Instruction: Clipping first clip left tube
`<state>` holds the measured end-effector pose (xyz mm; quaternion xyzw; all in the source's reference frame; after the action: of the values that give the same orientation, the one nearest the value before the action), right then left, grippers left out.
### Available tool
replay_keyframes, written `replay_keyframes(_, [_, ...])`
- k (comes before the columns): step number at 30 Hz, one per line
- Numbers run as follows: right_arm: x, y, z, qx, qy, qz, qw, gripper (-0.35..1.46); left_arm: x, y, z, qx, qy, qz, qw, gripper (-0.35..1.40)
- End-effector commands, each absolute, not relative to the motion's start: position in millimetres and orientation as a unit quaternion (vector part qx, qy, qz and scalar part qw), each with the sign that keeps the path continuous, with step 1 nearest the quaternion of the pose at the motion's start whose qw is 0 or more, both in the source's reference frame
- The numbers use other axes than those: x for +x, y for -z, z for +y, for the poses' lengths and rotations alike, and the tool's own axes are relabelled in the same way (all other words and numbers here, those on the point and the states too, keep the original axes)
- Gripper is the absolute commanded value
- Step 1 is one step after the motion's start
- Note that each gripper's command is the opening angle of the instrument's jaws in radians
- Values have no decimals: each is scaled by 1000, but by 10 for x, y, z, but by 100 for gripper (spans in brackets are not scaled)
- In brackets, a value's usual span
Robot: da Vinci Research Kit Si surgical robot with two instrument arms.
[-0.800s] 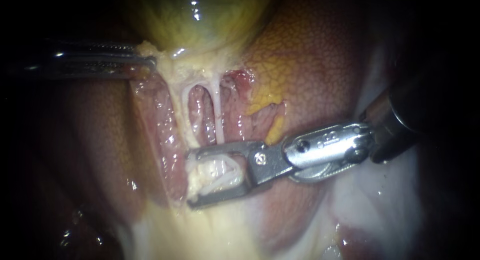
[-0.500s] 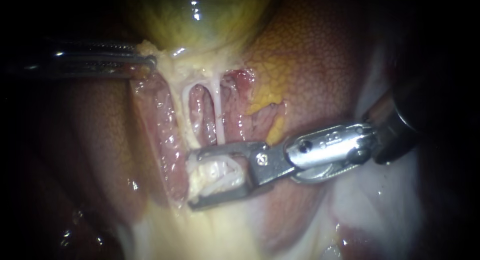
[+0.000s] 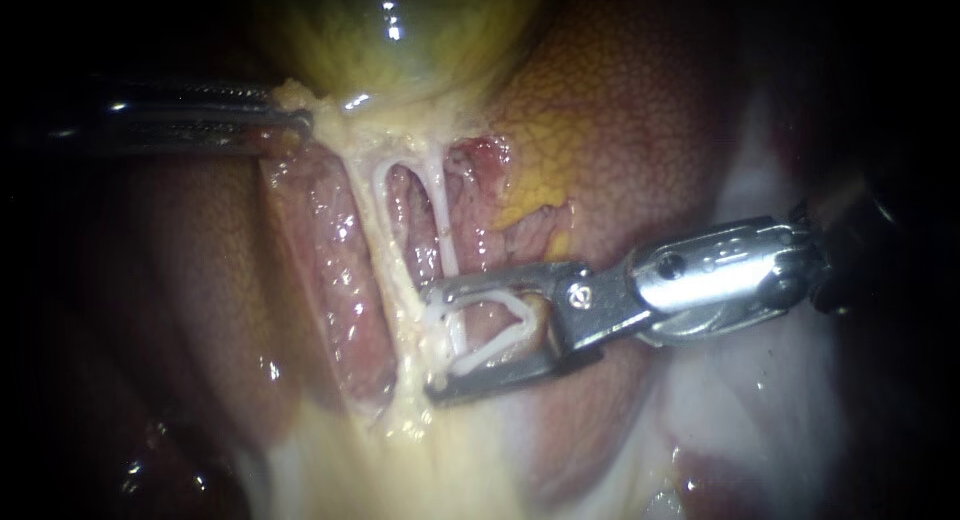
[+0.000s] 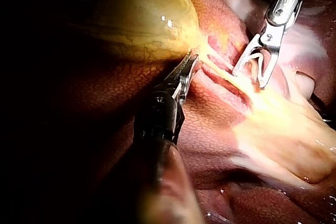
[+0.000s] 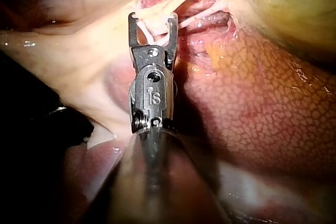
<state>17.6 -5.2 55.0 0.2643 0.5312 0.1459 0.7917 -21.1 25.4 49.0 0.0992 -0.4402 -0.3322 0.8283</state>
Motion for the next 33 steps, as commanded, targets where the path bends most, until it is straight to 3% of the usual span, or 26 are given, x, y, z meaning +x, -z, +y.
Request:
replay_keyframes(1, [176, -553, -52, 264, -146, 531, 792, 44, -211, -490, 254, 99, 332, -440, 828, -35])
replay_keyframes(18, [175, -605, -44, 271, -163, 528, 789, 44, -211, -491, 254, 99, 332, -440, 828, -35])
replay_keyframes(33, [211, -605, -48, 340, -169, 579, 722, 44, -211, -493, 254, 99, 332, -440, 828, -35])
